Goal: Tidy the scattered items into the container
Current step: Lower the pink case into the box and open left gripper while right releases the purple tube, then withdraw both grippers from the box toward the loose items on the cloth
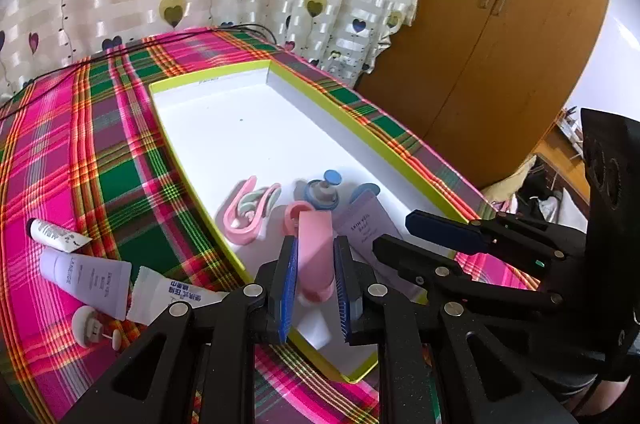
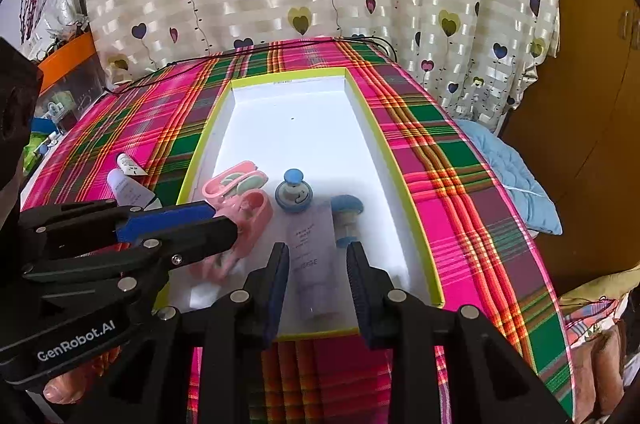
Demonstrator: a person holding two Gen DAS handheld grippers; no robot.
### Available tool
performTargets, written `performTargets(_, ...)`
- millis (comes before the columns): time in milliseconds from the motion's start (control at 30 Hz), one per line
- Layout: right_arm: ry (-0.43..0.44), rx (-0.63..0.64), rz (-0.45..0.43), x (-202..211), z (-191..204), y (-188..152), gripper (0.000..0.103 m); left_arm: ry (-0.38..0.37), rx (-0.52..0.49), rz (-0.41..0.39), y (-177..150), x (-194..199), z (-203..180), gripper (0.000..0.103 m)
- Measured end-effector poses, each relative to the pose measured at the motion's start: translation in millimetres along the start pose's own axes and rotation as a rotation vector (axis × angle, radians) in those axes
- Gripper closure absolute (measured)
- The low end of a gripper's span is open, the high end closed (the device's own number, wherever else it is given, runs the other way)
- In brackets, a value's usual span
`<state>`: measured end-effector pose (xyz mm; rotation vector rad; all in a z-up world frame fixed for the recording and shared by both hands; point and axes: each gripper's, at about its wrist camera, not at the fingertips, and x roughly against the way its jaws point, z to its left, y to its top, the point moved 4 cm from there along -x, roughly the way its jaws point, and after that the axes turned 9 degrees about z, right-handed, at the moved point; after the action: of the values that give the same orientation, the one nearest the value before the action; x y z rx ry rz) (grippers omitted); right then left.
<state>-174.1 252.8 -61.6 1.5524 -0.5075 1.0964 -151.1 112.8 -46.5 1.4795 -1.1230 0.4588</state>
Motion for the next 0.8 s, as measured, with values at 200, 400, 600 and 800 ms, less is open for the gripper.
performTargets(200,-0.010,-0.010,-0.001,4,0,-1,0.072,-0.014,-0.021,-0.022,0,7,-4,0.084)
performTargets(400,-0.025,-0.015,-0.014,12,2,-1,0.072,-0.015,-0.037,-0.052,0,16,-7,0.084)
performTargets(600,-0.028,-0.013,-0.024,18,5,-2,0.072,-0.005,-0.036,-0.073,1,25,-5,0.082)
performTargets(800,-0.027,-0.007,-0.034,23,9,-1,0.071,0.003,-0.042,-0.088,1,30,-4,0.079)
